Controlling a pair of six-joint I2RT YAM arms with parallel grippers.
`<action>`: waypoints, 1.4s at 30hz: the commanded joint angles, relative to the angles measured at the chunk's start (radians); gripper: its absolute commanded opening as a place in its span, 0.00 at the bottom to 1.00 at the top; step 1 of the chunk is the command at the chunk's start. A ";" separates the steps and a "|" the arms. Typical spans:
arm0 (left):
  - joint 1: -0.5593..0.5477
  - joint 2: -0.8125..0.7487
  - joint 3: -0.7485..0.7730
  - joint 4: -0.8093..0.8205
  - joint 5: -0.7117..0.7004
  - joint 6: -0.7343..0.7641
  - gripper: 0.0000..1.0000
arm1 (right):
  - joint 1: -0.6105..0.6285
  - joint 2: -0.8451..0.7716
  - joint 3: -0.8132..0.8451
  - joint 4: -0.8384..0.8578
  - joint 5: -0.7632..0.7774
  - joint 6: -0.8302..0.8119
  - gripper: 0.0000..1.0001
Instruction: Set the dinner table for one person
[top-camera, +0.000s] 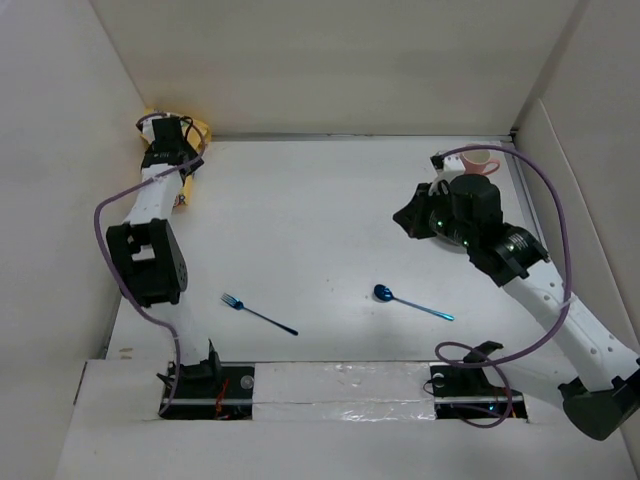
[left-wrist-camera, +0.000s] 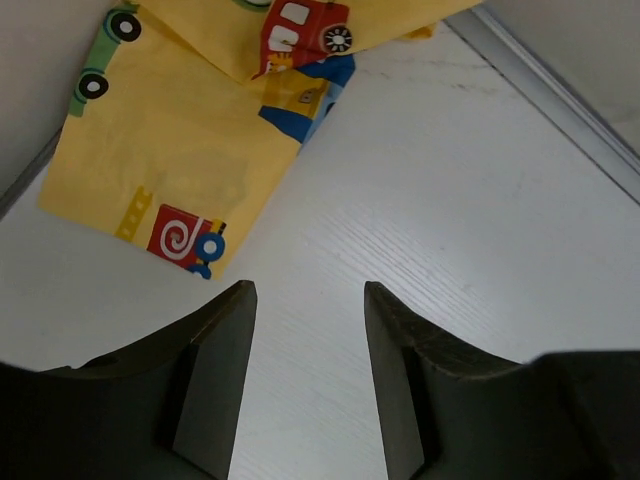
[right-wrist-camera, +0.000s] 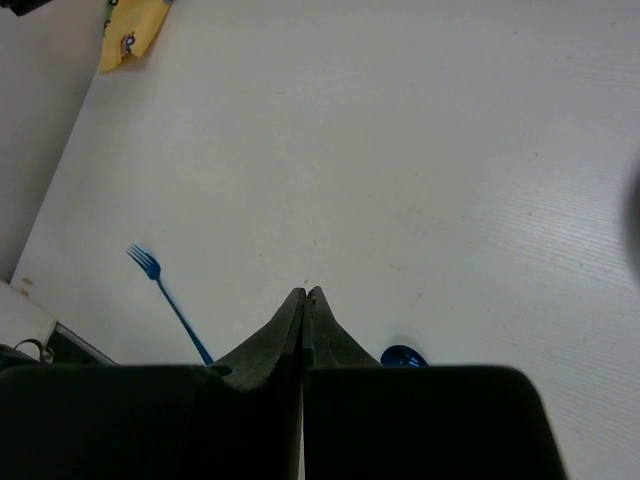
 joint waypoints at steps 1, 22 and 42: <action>0.033 0.099 0.110 -0.016 -0.026 -0.044 0.45 | 0.006 0.020 0.006 0.059 -0.018 -0.031 0.03; 0.073 0.515 0.308 -0.155 -0.059 -0.038 0.42 | 0.025 0.149 0.066 0.050 -0.014 -0.052 0.47; -0.141 0.374 0.228 -0.143 0.029 0.080 0.00 | 0.025 0.117 0.065 0.068 0.021 -0.045 0.48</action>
